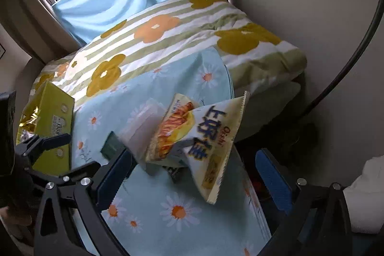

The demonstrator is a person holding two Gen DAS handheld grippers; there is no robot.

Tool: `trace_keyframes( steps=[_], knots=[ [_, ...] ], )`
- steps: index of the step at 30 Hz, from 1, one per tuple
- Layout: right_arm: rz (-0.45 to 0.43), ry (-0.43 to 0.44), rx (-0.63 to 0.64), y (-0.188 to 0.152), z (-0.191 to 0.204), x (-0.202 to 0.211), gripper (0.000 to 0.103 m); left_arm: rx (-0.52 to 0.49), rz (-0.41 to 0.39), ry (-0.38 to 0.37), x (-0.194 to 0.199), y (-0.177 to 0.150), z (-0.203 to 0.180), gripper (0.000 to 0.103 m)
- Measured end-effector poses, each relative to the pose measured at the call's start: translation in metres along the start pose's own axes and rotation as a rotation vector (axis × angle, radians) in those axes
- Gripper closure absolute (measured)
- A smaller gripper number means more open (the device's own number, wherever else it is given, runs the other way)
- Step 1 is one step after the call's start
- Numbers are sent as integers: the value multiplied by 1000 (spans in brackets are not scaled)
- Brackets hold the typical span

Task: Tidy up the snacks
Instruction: 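Grasp the Oishi bag with the right tool while the left tool grasps the white packet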

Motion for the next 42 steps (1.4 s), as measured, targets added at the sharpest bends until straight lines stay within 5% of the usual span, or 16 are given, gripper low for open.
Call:
trace_keyframes(
  steps=[13,16,24,42],
  knots=[
    [6,-18,-18,14,2,-38,1,-82,57,-10,-42,19,-2,0],
    [13,-52,4,15,6,-44,17,-111,62,-13,-46,24,-5,1],
    [28,-102,16,11,8,-48,33,-145,85,-40,-51,25,-5,0],
    [-46,-74,-90,31,-15,-21,44,-234,120,-66,-80,41,-23,0]
  ],
)
Point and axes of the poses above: each gripper's, at about its wrist camera, not at the fingertips, and x roughly against the way its jaws point, z to its left, y to its top, the point moved 3 cm from there along -x, roughly the way its jaws point, and after that the axes turned 1 degree about x, right-handed, at the moved point
